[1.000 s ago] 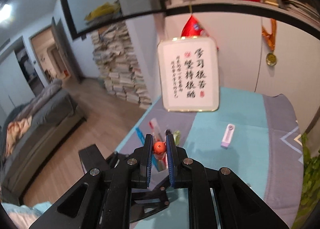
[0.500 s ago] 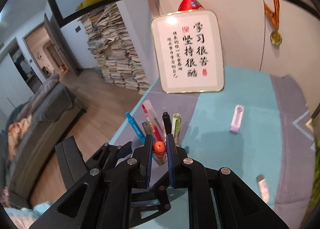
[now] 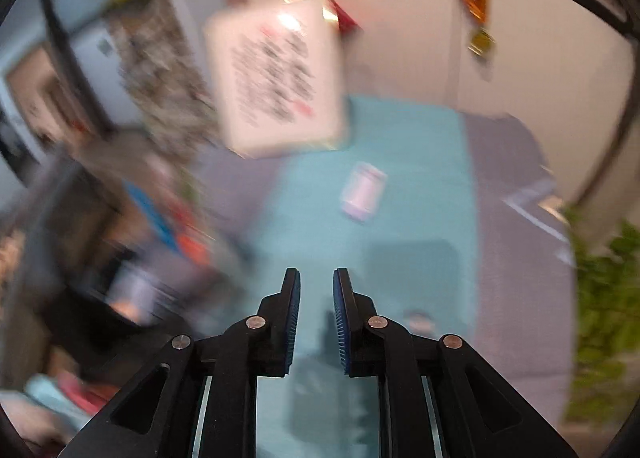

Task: Organize stationery
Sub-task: 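Carry the orange highlighter over the cup and release it inside, then lower the right gripper onto the white eraser and grasp it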

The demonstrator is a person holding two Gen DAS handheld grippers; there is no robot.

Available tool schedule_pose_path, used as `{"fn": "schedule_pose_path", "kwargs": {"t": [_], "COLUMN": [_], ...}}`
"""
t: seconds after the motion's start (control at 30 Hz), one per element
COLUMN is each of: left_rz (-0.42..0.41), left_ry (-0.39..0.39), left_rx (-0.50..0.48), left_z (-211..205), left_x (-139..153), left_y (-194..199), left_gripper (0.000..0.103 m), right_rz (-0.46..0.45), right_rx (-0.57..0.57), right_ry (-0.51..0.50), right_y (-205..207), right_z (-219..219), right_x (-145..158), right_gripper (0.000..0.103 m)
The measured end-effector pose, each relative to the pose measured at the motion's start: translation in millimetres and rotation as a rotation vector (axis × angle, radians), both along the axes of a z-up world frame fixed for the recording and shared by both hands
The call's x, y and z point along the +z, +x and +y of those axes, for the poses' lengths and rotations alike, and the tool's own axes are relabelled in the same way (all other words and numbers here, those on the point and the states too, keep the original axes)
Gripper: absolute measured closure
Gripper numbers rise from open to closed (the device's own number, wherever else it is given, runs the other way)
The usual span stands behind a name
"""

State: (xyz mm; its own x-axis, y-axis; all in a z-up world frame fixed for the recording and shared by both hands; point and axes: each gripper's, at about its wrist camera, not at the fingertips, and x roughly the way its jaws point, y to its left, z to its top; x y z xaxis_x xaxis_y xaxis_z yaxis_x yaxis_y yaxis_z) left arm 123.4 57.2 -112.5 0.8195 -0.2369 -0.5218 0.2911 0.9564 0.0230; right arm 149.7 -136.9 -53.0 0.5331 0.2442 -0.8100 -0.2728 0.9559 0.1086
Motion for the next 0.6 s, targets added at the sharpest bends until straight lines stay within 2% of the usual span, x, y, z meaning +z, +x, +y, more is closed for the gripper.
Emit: {"fn": "schedule_pose_path", "kwargs": {"t": [0.07,0.13,0.2,0.37,0.5,0.6], "left_rz": [-0.001,-0.002,-0.001,-0.001,0.005,0.01], "left_ry": [0.002,0.002,0.003,0.006,0.007,0.009], "left_rx": [0.0,0.0,0.001,0.003,0.004,0.004], "left_z": [0,0,0,0,0,0], "left_x": [0,0,0,0,0,0], "left_y": [0,0,0,0,0,2], "left_gripper": [0.028,0.028,0.028,0.028,0.027,0.028], "right_rz": [0.056,0.112,0.133,0.119,0.137,0.133], "right_rx": [-0.05,-0.078,-0.073,-0.03,0.019,0.034], "right_ry": [-0.112,-0.179,-0.182,-0.168,-0.175,-0.178], "right_y": [4,6,9,16,24,30], "right_z": [-17,-30,-36,-39,-37,-37], "right_x": [-27,-51,-63,-68,-77,-85], "right_gripper": [0.085,0.085,0.085,0.084,0.063,0.063]}}
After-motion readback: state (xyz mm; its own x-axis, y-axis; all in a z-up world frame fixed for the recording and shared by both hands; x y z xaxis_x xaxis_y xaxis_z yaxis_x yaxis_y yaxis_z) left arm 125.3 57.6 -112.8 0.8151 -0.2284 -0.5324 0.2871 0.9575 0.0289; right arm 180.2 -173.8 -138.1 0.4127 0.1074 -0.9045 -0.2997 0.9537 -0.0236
